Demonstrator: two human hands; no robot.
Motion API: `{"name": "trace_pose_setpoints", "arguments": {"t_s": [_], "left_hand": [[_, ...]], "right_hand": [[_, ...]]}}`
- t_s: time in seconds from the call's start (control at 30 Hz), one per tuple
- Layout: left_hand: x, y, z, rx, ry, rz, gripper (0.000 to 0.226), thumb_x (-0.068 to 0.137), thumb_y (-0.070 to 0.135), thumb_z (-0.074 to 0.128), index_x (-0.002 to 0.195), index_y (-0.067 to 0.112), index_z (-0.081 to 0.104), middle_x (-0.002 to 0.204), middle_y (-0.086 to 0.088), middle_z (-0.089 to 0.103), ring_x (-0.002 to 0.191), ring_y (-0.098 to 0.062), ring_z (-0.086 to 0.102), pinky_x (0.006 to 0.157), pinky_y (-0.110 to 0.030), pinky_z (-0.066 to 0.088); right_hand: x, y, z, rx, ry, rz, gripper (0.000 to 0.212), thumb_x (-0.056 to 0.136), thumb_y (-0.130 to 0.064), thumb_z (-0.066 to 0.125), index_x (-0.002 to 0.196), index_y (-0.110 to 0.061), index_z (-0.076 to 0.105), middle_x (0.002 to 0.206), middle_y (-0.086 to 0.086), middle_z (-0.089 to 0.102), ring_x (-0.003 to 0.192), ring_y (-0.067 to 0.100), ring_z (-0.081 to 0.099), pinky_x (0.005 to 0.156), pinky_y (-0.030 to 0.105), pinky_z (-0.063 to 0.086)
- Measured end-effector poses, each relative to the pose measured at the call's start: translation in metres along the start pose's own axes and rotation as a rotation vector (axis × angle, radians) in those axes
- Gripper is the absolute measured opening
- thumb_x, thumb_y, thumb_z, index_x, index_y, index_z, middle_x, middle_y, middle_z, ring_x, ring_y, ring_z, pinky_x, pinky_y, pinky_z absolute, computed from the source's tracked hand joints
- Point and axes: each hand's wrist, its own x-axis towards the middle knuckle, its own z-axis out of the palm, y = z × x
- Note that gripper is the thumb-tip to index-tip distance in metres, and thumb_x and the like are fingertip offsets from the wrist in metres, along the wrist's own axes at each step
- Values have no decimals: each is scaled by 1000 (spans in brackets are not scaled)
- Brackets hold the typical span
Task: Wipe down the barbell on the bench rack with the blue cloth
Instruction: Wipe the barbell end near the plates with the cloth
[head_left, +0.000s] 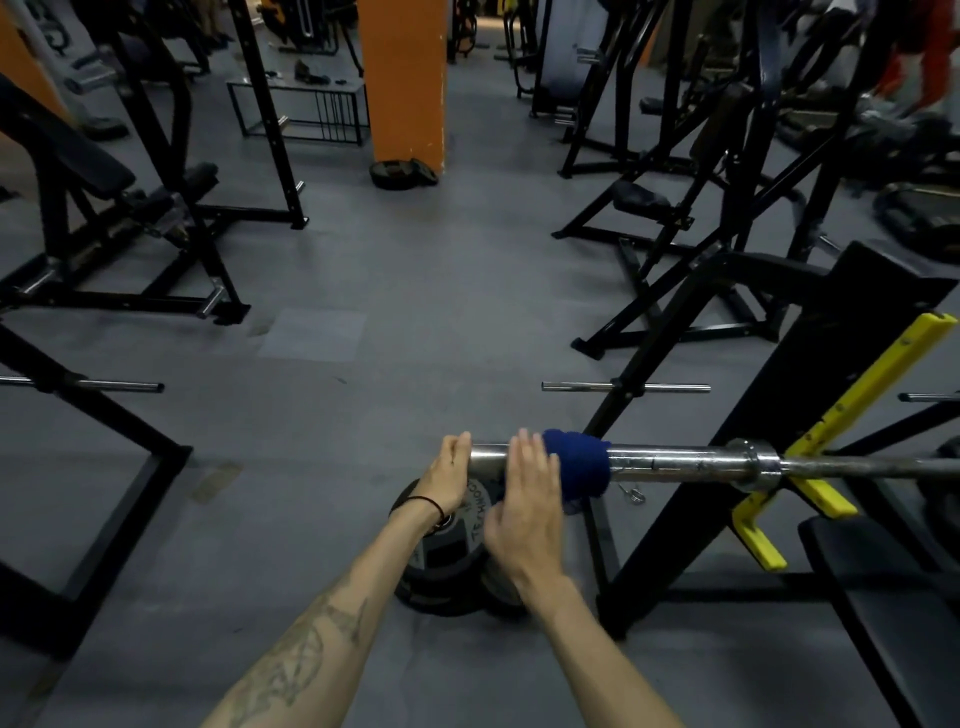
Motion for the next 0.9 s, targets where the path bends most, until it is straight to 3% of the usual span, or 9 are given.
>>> {"name": "trace_pose_setpoints", "arguments": {"t_s": [0.1, 0.17, 0.33, 0.47, 0.57, 0.6, 0.67, 0.73, 0.9], "left_hand": [[3, 2, 0, -34, 21, -20, 54, 107, 51, 21, 139, 17, 47, 143, -14, 52, 129, -31, 50, 104, -39, 35], [7, 3, 0, -19, 22, -29, 59, 107, 52, 20, 142, 12, 46, 146, -15, 50, 133, -31, 48, 109, -39, 34], [15, 4, 2, 31, 61, -43, 67, 106, 54, 17, 133, 5, 54, 134, -21, 58, 122, -34, 55, 107, -44, 41], [21, 2, 4, 86, 76, -46, 64, 107, 49, 18, 137, 5, 54, 143, -21, 53, 131, -33, 50, 108, -40, 36], [24, 3, 3, 146, 82, -82, 67, 107, 50, 16, 132, 6, 60, 137, -22, 58, 126, -34, 54, 105, -40, 39], [24, 3, 3, 167, 86, -100, 69, 107, 50, 14, 131, 5, 60, 135, -24, 59, 123, -35, 56, 105, -40, 41], [26, 4, 3, 177, 93, -141, 73, 105, 52, 12, 129, 3, 60, 130, -23, 61, 117, -34, 58, 103, -41, 44], [27, 6, 4, 156, 88, -168, 73, 104, 52, 14, 131, 1, 59, 133, -21, 59, 118, -34, 57, 101, -38, 42], [27, 4, 1, 58, 125, -95, 62, 105, 51, 25, 115, 4, 65, 123, -17, 65, 114, -34, 60, 94, -38, 43]], "right_hand": [[-3, -11, 5, -1, -101, -305, 94, 73, -8, 58, 160, 1, 26, 171, 16, 17, 160, 27, 10, 129, 43, 11], [5, 15, -4, -59, -78, -407, 86, 75, -7, 53, 159, -1, 32, 170, 13, 23, 159, 25, 17, 128, 43, 16], [9, 24, -9, -22, 59, 42, 97, 67, 3, 71, 157, 0, 35, 164, 15, 35, 156, 28, 23, 130, 41, 4], [0, 0, -1, -1, -95, -291, 92, 73, -10, 54, 160, 0, 26, 171, 15, 17, 160, 28, 11, 128, 44, 11], [7, 32, -9, -133, -129, -559, 87, 76, -13, 51, 160, -3, 29, 171, 13, 19, 159, 26, 14, 128, 43, 18], [10, 44, -10, -165, -113, -542, 88, 76, -10, 57, 160, -4, 30, 170, 12, 22, 159, 25, 17, 128, 43, 19], [11, 53, -13, -106, -6, -284, 95, 71, -2, 73, 158, -5, 36, 167, 11, 30, 157, 24, 23, 128, 43, 18], [10, 31, -7, 2, 52, -63, 99, 66, 4, 75, 157, -3, 36, 165, 12, 34, 156, 25, 23, 129, 42, 11], [9, -3, -2, 74, -76, -356, 86, 73, -7, 56, 157, -1, 37, 168, 12, 27, 157, 24, 23, 129, 37, 12]]}}
